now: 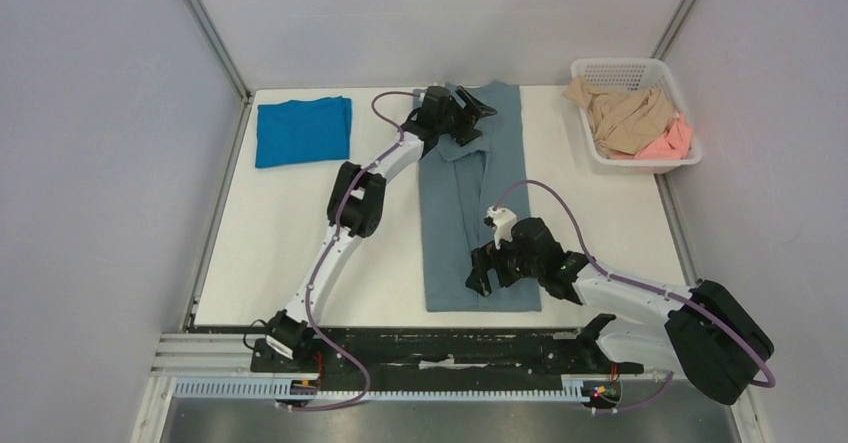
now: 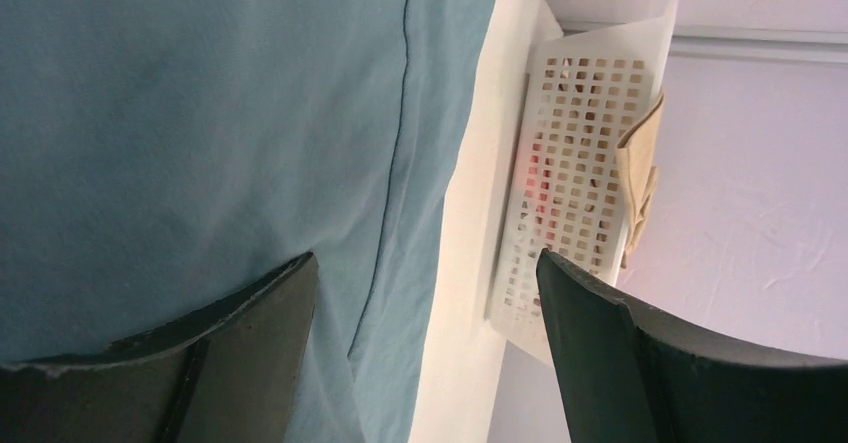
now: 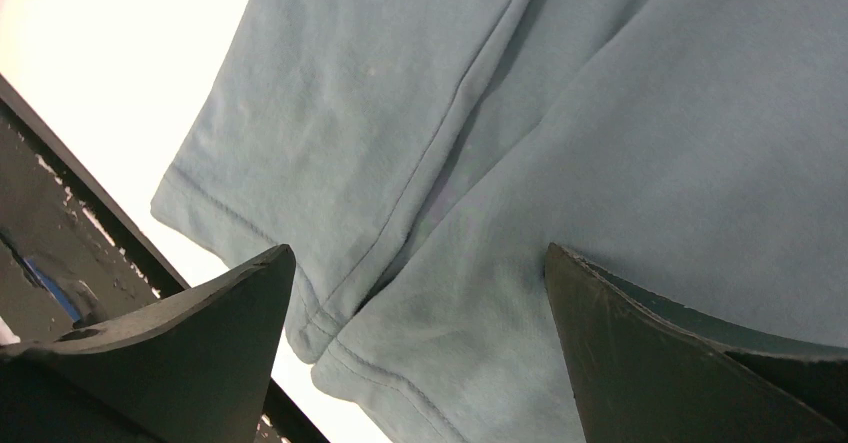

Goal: Fold and stack the t-shirts
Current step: Rotate the tshirt 90 degrees

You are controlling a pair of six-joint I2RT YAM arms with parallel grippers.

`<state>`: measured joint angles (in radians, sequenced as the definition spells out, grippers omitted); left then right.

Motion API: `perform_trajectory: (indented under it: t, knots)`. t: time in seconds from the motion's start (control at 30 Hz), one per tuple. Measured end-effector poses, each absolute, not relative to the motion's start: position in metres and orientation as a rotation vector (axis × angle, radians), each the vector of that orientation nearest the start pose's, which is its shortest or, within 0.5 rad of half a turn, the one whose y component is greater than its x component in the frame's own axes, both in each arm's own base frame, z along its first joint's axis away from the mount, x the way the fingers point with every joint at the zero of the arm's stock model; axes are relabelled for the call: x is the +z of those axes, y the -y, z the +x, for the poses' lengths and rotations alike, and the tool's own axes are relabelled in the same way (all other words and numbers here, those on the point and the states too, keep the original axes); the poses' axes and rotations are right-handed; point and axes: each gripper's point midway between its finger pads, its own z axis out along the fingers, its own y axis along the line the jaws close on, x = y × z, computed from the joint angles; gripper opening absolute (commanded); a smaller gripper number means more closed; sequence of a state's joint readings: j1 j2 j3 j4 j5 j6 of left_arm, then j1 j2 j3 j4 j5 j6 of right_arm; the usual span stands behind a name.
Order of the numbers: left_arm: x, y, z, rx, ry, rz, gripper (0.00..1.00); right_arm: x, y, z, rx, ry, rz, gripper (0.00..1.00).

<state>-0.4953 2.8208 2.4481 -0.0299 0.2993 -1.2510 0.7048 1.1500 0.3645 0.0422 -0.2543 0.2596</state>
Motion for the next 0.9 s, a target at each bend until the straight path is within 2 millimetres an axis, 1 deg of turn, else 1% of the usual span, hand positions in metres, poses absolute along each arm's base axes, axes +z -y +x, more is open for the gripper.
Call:
perform_trajectory:
  t: [0.1, 0.2, 0.3, 0.37, 0.47, 0.57, 0.6, 0.67, 0.7, 0.73, 0.77, 0.83, 0.9]
  knots:
    - [0.062, 0.417, 0.605, -1.375, -2.138, -0.622, 0.88, 0.031, -0.227, 0.171, 0.777, -2.305, -0.719, 0.98]
    - [0.063, 0.411, 0.612, -1.435, -2.096, -0.579, 0.88, 0.031, -0.232, 0.164, 0.797, -2.292, -0.765, 0.98]
    - [0.066, 0.408, 0.614, -1.498, -2.076, -0.521, 0.88, 0.031, -0.233, 0.163, 0.796, -2.288, -0.776, 0.98]
    - [0.066, 0.407, 0.612, -1.506, -2.081, -0.482, 0.88, 0.032, -0.230, 0.165, 0.768, -2.296, -0.764, 0.98]
    - [0.068, 0.407, 0.609, -1.491, -2.091, -0.413, 0.88, 0.038, -0.223, 0.174, 0.690, -2.312, -0.703, 0.98]
    - [0.071, 0.404, 0.602, -1.432, -2.138, -0.348, 0.88, 0.060, -0.222, 0.194, 0.628, -2.276, -0.592, 0.98]
    - [0.075, 0.403, 0.599, -1.416, -2.151, -0.329, 0.88, 0.069, -0.222, 0.200, 0.612, -2.256, -0.552, 0.98]
    - [0.090, 0.402, 0.587, -1.372, -2.193, -0.269, 0.88, 0.087, -0.217, 0.212, 0.576, -2.217, -0.453, 0.98]
    - [0.101, 0.399, 0.579, -1.342, -2.213, -0.234, 0.88, 0.095, -0.211, 0.217, 0.550, -2.203, -0.395, 0.98]
    - [0.115, 0.397, 0.571, -1.319, -2.220, -0.201, 0.88, 0.099, -0.207, 0.219, 0.531, -2.196, -0.357, 0.98]
    - [0.133, 0.393, 0.560, -1.280, -2.229, -0.161, 0.88, 0.103, -0.198, 0.222, 0.494, -2.195, -0.297, 0.98]
    - [0.169, 0.386, 0.529, -1.205, -2.240, -0.082, 0.88, 0.103, -0.184, 0.222, 0.436, -2.206, -0.226, 0.98]
    - [0.215, 0.380, 0.481, -1.139, -2.223, 0.010, 0.88, 0.102, -0.171, 0.219, 0.388, -2.220, -0.181, 0.98]
